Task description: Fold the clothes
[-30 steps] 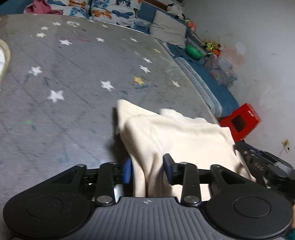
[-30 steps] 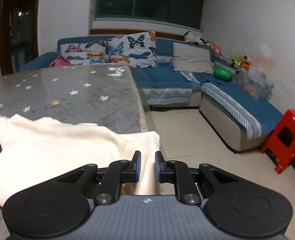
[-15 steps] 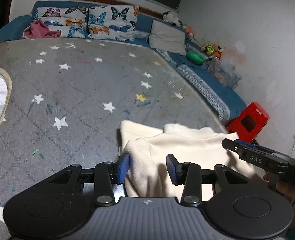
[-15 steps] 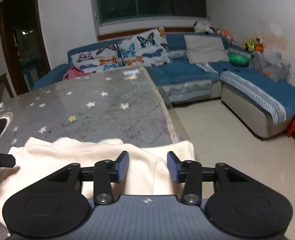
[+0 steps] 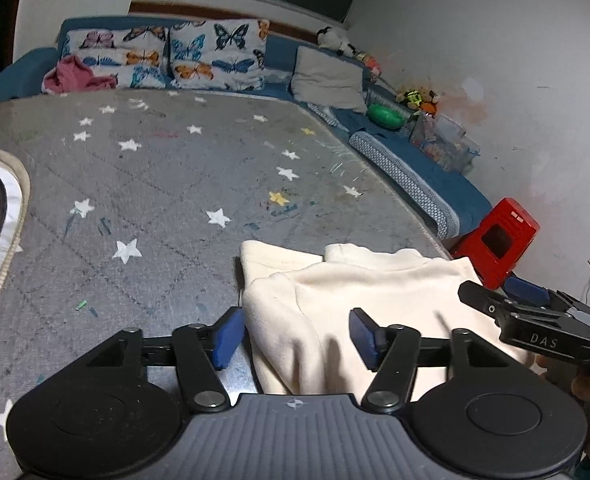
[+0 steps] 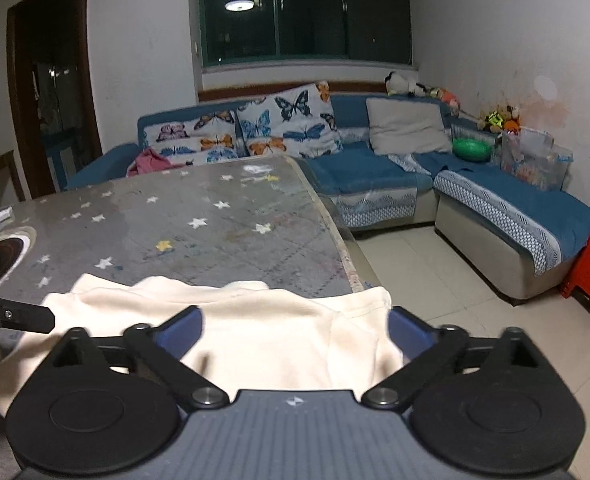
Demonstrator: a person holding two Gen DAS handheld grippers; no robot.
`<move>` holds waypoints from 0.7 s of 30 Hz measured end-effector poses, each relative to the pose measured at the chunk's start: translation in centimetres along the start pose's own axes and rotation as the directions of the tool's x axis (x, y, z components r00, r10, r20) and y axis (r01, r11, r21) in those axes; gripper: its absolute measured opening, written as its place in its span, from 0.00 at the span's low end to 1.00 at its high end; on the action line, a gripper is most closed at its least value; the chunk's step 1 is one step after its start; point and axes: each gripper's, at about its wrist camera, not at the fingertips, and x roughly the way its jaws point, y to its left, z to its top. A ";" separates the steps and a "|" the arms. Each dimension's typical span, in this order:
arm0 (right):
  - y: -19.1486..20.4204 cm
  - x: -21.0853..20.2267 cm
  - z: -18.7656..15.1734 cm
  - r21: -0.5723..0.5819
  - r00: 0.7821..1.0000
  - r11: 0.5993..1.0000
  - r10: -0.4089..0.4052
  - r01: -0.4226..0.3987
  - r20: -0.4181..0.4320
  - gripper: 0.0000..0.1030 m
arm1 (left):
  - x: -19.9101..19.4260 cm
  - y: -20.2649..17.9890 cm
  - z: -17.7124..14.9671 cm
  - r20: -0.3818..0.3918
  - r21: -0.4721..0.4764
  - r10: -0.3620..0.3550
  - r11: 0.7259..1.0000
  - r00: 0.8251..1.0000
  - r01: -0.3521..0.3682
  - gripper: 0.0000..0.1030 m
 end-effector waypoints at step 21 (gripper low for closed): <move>4.2 -4.3 -2.3 0.047 0.995 0.996 -0.073 0.070 0.067 1.00 | -4.6 0.5 -2.4 0.089 0.055 -0.003 0.998 0.996 -0.002 0.95</move>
